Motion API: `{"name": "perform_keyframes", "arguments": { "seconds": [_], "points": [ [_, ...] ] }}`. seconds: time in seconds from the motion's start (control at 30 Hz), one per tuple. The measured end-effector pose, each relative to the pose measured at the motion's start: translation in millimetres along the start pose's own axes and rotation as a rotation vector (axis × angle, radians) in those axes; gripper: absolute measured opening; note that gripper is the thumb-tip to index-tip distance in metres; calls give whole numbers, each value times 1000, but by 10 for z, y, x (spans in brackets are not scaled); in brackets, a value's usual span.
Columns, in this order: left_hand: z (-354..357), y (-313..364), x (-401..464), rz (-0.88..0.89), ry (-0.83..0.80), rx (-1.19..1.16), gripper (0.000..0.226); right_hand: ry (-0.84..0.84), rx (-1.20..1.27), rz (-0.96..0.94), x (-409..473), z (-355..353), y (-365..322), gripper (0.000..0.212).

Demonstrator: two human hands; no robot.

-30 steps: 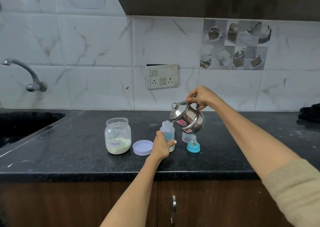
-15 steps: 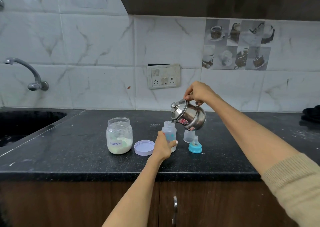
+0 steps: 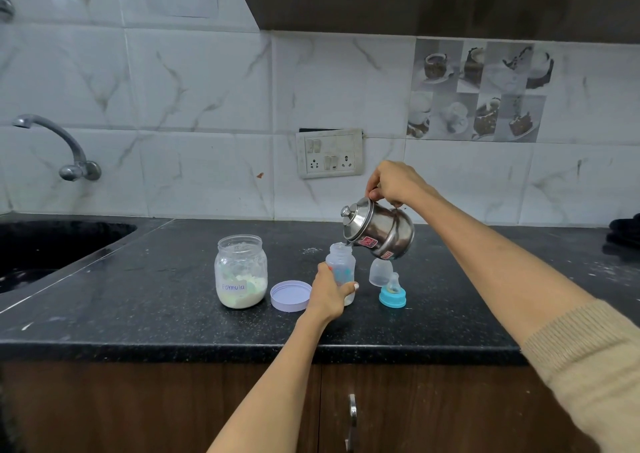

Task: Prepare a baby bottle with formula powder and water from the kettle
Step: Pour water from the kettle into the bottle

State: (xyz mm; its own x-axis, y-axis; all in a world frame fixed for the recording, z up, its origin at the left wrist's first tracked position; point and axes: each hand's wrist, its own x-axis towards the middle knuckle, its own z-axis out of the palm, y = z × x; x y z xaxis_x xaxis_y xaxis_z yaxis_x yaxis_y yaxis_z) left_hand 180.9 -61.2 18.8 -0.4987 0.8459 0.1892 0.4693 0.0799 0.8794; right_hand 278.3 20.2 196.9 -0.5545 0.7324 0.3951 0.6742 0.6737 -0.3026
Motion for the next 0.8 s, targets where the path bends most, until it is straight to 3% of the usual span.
{"name": "perform_keyframes", "arguments": {
  "seconds": [0.43,0.8],
  "points": [
    [-5,13,-14,-11,-10,-8,55,40,-123,-52,-50,-4,-135,29],
    [-2,16,-15,-12,-11,-22,55,57,-244,-155,-57,28,-296,24]
  ]
}}
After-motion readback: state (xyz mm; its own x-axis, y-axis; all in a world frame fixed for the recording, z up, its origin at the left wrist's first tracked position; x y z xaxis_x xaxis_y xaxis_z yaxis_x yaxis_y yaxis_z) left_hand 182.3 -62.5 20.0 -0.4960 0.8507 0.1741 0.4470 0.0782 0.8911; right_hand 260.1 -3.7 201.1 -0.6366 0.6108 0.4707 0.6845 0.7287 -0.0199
